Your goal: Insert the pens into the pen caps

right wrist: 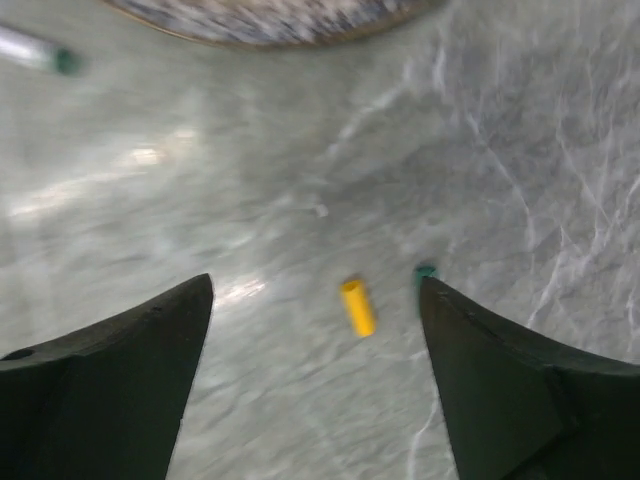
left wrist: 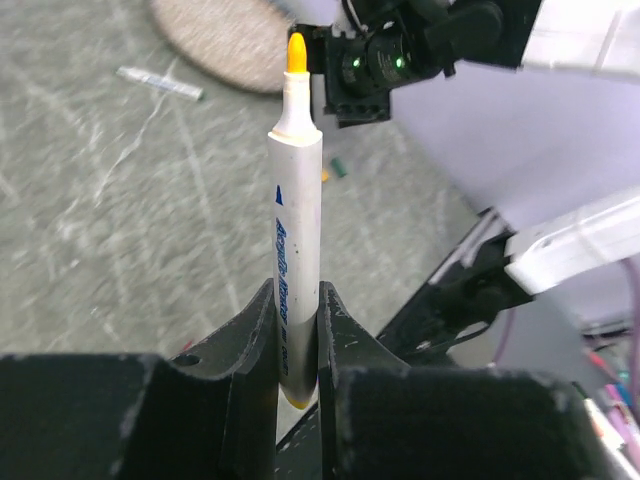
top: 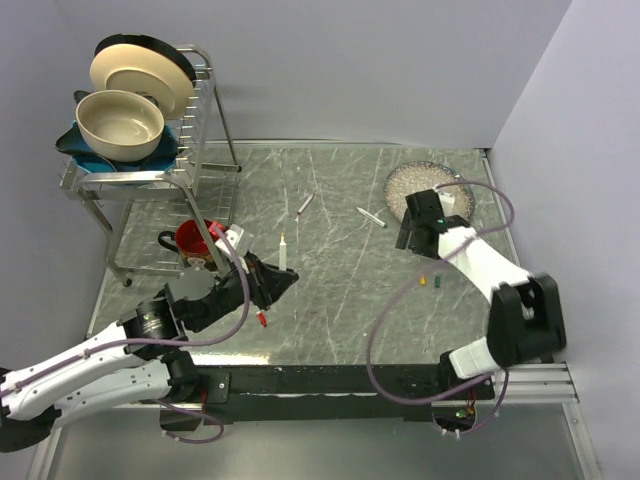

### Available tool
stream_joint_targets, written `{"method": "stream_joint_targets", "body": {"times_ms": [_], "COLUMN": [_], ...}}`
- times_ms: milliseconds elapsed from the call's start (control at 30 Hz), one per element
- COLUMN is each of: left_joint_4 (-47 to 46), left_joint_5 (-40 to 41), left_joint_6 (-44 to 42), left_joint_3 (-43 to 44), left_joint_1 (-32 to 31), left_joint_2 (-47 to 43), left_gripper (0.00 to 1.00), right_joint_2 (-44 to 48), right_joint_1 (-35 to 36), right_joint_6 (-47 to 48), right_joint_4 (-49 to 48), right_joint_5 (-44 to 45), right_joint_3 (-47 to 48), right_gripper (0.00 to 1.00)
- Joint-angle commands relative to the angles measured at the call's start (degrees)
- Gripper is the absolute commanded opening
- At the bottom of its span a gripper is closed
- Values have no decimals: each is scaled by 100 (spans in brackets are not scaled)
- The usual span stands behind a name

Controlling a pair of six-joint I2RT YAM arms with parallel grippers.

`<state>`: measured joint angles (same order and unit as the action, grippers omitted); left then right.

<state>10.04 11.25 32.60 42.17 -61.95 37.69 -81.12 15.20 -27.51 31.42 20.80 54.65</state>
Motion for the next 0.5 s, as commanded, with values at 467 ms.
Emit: {"method": "stream_joint_targets", "body": {"times_ms": [467], "left_joint_4": [824], "left_joint_5": [571], "left_joint_6": [45], "left_joint_3": [432], "left_joint_1": [-36], "left_joint_2": [98], "left_gripper": [2], "right_joint_2": [-1336], "right_joint_1": [-483], "right_joint_6": [158], "right_joint_4": [-215], "right_joint_5": [-866], "right_joint_3": [-77], "right_gripper": [53]}}
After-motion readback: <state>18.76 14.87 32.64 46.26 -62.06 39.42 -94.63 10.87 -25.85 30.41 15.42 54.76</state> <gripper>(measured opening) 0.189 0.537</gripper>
